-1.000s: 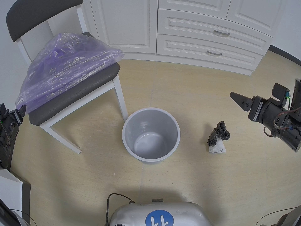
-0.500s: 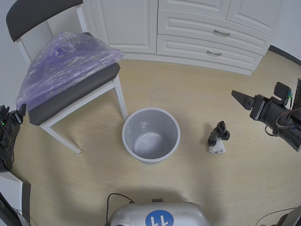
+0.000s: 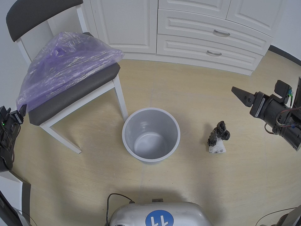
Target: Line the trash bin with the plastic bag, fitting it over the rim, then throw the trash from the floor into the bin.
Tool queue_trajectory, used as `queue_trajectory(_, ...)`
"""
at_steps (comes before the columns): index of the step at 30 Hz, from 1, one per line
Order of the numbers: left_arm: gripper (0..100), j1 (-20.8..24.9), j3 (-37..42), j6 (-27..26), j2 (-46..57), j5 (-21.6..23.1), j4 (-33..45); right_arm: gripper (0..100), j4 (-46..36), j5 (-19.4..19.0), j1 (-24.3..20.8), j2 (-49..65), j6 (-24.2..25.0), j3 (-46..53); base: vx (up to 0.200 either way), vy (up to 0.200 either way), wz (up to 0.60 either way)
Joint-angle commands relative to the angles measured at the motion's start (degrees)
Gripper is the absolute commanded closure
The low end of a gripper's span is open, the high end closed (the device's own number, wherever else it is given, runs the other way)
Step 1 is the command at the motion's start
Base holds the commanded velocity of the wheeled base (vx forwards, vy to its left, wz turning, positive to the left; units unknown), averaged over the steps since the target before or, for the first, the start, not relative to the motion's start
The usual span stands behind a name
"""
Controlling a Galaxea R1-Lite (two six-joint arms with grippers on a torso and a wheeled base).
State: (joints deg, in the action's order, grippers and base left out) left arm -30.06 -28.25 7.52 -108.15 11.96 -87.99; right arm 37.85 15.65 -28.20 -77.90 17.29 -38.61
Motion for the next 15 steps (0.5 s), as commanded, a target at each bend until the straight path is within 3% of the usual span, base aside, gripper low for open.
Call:
queue_trajectory(1,0,0.3,-3.7,4.3,-0.9,0.0,0.0,0,2.1,0.0,0.0,-0.8,-0.1,0.5,0.000,0.000,0.00)
queue_trajectory(15,0,2.7,-7.9,6.5,-2.2,-0.1,-0.1,0,2.1,-0.2,-0.3,-1.1,0.0,0.4,0.000,0.000,0.00)
